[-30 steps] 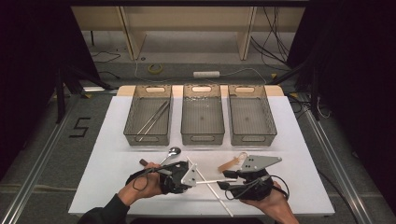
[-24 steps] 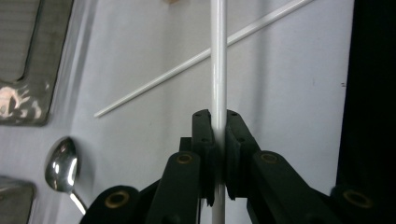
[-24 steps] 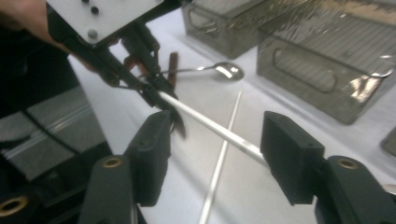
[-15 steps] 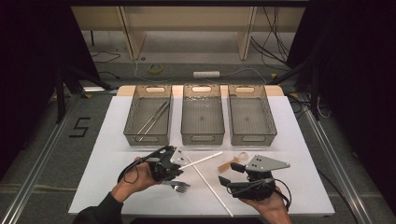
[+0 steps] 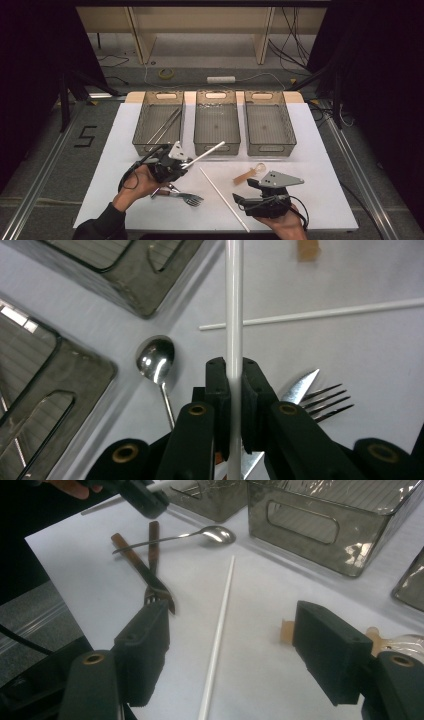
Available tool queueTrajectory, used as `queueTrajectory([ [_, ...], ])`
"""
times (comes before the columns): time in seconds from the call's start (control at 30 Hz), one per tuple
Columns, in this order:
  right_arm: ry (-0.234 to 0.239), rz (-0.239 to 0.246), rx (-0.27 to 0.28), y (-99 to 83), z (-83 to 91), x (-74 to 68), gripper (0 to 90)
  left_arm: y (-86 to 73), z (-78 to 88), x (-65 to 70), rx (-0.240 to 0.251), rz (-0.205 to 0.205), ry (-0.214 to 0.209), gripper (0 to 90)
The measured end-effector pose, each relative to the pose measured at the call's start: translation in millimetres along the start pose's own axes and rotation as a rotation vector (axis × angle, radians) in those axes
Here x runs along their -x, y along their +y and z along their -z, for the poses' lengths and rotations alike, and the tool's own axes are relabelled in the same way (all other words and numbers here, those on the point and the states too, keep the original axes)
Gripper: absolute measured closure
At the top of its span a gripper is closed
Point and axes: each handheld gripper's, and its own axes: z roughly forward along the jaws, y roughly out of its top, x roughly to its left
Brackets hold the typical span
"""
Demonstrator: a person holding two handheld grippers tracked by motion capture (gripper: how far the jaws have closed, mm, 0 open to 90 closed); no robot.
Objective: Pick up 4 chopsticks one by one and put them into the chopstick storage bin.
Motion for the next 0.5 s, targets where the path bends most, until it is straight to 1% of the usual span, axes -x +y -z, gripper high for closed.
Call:
queueTrajectory([
  [0.03, -0.003, 0.003, -0.002, -0.5, -1.0, 0.1, 31.9, -0.9, 2.1, -6.4, 0.008, 0.029, 0.011, 84.2],
  [0.07, -0.003, 0.003, -0.002, -0.5, -1.0, 0.1, 31.9, -0.9, 2.1, -6.4, 0.008, 0.029, 0.011, 84.2],
  [0.1, -0.007, 0.001, -0.013, -1.5, -3.6, -0.3, 31.6, -2.0, 4.7, -12.9, 0.017, 0.054, 0.021, 84.2],
  [0.13, -0.005, 0.0, -0.017, -2.0, -4.8, -0.8, 31.5, -2.0, 4.7, -12.9, 0.017, 0.054, 0.021, 84.2],
  [0.17, -0.007, 0.003, -0.017, -2.5, -5.7, -1.3, 31.3, -3.0, 8.3, -20.1, 0.027, 0.079, 0.031, 84.2],
  [0.2, -0.008, 0.005, -0.021, -2.8, -6.1, -2.0, 31.2, -3.0, 8.3, -20.1, 0.027, 0.079, 0.031, 84.2],
  [0.27, -0.01, 0.006, -0.026, -3.0, -6.5, -2.6, 31.0, -3.7, 11.8, -27.5, 0.042, 0.11, 0.035, 84.2],
  [0.3, -0.012, 0.004, -0.029, -3.5, -7.3, -2.8, 30.2, -3.7, 15.3, -36.0, 0.058, 0.135, 0.042, 84.2],
  [0.33, -0.011, 0.002, -0.03, -3.7, -7.7, -2.6, 30.0, -3.7, 15.3, -36.0, 0.058, 0.135, 0.042, 84.2],
  [0.37, -0.013, 0.0, -0.031, -4.0, -8.1, -2.8, 29.8, -2.9, 18.0, -43.6, 0.066, 0.156, 0.056, 84.2],
  [0.4, -0.013, 0.0, -0.031, -4.0, -8.1, -2.8, 29.8, -2.9, 18.0, -43.6, 0.066, 0.156, 0.056, 84.2],
  [0.43, -0.013, 0.004, -0.033, -4.7, -8.4, -2.9, 29.3, -2.3, 19.9, -51.6, 0.071, 0.183, 0.068, 84.2],
  [0.47, -0.012, 0.004, -0.033, -5.0, -8.5, -3.2, 29.2, -2.3, 19.9, -51.6, 0.071, 0.183, 0.068, 84.2],
  [0.5, -0.013, 0.004, -0.036, -5.4, -8.4, -3.8, 29.1, -2.2, 21.9, -60.8, 0.077, 0.206, 0.079, 84.2],
])
